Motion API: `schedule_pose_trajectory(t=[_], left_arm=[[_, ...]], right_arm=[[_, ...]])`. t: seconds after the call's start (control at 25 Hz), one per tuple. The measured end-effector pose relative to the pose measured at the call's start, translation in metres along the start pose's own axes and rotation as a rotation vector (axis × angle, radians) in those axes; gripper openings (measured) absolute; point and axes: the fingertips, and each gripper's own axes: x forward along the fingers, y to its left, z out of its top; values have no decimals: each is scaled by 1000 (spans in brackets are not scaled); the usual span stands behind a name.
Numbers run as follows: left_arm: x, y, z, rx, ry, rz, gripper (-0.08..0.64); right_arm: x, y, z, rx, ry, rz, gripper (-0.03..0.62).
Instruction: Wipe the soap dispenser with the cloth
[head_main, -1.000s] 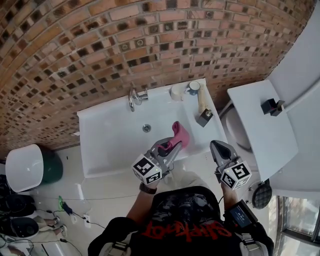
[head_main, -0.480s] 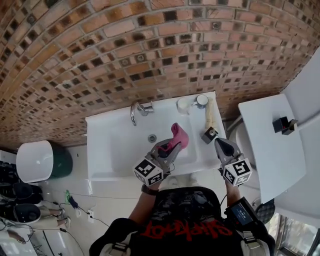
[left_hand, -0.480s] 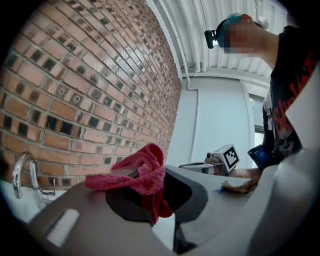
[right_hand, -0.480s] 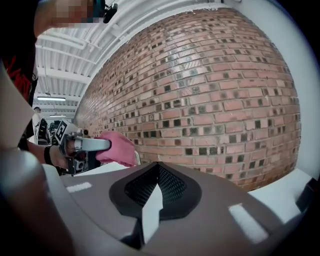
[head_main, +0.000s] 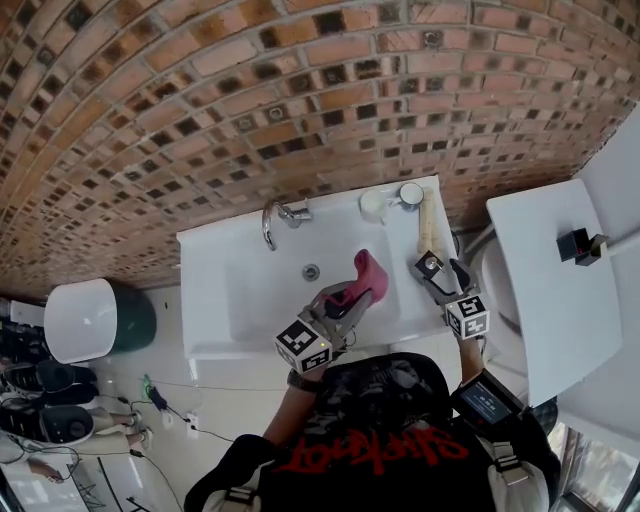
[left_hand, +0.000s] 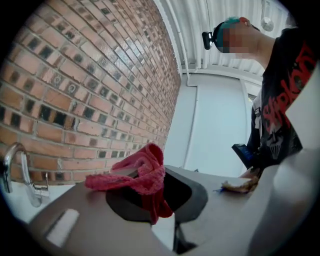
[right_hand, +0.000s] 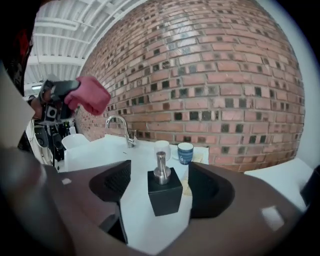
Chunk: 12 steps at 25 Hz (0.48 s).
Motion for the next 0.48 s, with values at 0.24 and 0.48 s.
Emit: schedule_pose_trajectory(t=[0.24, 0.48], left_arm=[[-21, 29, 9, -8, -43, 43, 41], [-38, 46, 3, -57, -56, 102, 41]], right_arm=[[55, -16, -52, 2, 127, -4, 456], [69, -8, -55, 12, 227, 34, 324]])
